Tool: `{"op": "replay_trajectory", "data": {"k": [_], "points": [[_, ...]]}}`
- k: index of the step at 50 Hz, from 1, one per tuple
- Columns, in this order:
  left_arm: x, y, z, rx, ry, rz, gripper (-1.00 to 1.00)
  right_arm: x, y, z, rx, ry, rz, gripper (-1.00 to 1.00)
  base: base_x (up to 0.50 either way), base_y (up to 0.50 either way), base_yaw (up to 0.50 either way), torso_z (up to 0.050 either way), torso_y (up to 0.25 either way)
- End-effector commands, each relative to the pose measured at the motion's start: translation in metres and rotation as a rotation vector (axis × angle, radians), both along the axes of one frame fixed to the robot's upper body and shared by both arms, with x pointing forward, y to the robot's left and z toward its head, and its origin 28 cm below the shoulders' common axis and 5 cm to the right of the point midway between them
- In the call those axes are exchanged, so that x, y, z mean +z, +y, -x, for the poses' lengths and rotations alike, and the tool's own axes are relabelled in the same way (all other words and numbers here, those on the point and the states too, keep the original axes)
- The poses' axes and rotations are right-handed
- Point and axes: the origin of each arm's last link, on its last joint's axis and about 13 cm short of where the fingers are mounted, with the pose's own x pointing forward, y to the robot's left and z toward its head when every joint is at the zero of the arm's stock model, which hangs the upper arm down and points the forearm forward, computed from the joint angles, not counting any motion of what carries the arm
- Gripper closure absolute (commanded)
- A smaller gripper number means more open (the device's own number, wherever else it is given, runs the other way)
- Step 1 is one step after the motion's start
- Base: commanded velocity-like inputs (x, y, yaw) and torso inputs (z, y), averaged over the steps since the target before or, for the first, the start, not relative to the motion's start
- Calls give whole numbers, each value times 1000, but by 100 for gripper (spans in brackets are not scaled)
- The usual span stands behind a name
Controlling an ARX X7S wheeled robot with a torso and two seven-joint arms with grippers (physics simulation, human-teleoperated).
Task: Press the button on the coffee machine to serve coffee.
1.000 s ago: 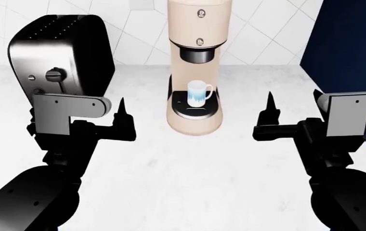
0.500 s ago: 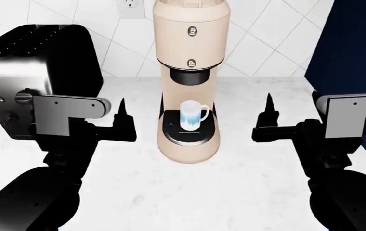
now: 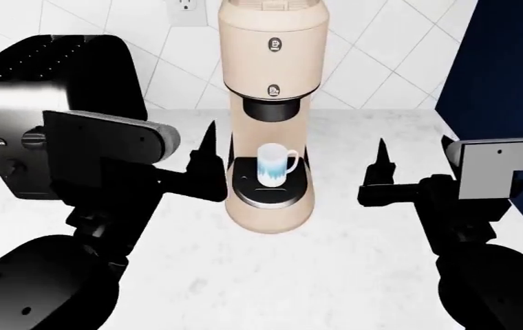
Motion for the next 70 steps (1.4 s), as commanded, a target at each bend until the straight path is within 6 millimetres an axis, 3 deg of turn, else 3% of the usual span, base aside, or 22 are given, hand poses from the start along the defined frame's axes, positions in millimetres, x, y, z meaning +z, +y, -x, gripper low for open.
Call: {"op": "replay_trajectory", "data": {"k": [1, 23, 26, 38, 45, 46, 63, 67, 70], "points": [[15, -19, 12, -116, -47, -38, -100, -4, 0, -2, 4, 15, -6, -100, 0, 0, 0, 0, 0], [29, -55, 20, -161, -52, -116, -100, -10, 0, -1, 3, 33, -14, -100, 0, 0, 0, 0, 0], [32, -60, 16, -184, 40, -35, -100, -11, 0, 0, 1, 32, -16, -100, 0, 0, 0, 0, 0], [39, -74, 20, -267, 77, -6, -100, -9, -2, 4, -13, 21, -17, -100, 0, 0, 0, 0, 0], [38, -76, 18, -188, 43, -35, -100, -9, -4, 6, -17, 18, -20, -100, 0, 0, 0, 0, 0], [38, -77, 17, -171, 40, -46, 100, -9, -4, 6, -17, 18, -20, -100, 0, 0, 0, 0, 0], [38, -96, 2, -20, -18, 3, 100, -13, -3, 4, -13, 27, -23, -100, 0, 0, 0, 0, 0], [38, -99, 0, -25, 90, 100, 100, -15, -3, 5, -16, 30, -27, -100, 0, 0, 0, 0, 0], [41, -98, -5, 30, 10, 61, 100, -16, -3, 5, -14, 31, -28, -100, 0, 0, 0, 0, 0]]}}
